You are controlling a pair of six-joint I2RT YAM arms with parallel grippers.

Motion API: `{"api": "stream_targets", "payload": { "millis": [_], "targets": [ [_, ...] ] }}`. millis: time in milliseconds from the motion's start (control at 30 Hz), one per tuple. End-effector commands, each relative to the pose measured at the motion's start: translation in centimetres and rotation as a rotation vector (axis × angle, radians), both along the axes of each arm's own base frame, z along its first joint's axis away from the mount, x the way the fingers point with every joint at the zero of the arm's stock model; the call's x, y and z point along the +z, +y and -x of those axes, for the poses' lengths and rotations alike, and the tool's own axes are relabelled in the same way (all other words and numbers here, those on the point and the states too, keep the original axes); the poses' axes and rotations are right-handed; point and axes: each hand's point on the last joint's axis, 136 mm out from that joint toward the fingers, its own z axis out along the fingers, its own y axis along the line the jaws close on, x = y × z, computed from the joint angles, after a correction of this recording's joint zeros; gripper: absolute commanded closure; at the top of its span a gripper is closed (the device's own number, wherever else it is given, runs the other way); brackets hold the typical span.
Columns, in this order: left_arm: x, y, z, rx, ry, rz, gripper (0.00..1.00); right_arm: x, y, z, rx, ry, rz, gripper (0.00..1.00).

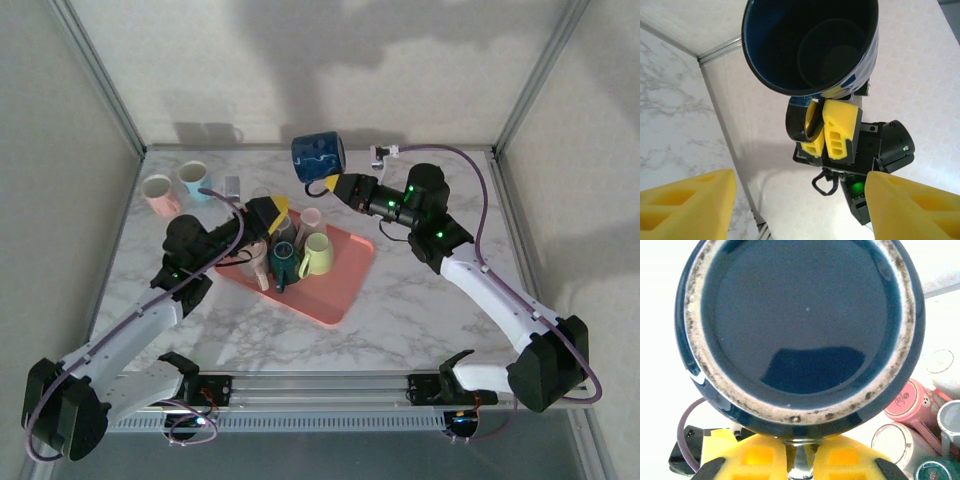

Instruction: Turn the mug right side up

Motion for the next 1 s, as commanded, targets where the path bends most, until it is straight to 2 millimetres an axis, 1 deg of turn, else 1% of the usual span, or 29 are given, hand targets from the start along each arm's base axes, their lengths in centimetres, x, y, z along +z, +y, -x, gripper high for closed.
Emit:
{"api": "stream_targets", "payload": {
  "millis": [0, 233, 400, 533, 733, 967],
  "targets": [
    [4.4, -0.6, 0.3, -0.004, -0.099, 0.097, 0.32, 3.7, -0.6, 0.3, -0.014, -0.115, -0.095, 1.00],
    [4.8, -2.5, -0.1, -0.022, -0.103, 0.122, 0.35, 4.0, -0.5, 0.5, -0.003, -0.117, -0.113, 1.00],
    [5.0, -3.1, -0.7, -0.019, -0.102, 0.140, 0.39, 4.3, -0.3, 0.8, 0.004, -0.119, -0.132, 1.00],
    [4.8, -3.5, -1.1, -0.021, -0.090, 0.136, 0.43, 4.6, -0.1, 1.0, 0.012, -0.121, -0.145, 1.00],
    [4.3, -3.8, -1.6, -0.012, -0.082, 0.139, 0.44, 4.8, 0.2, 1.3, 0.027, -0.115, -0.160, 1.00],
    [6.0, -4.1, -2.3, -0.012, -0.125, 0.188, 0.52, 4.8, 0.8, 1.8, 0.049, -0.099, -0.171, 1.00]
  ]
}}
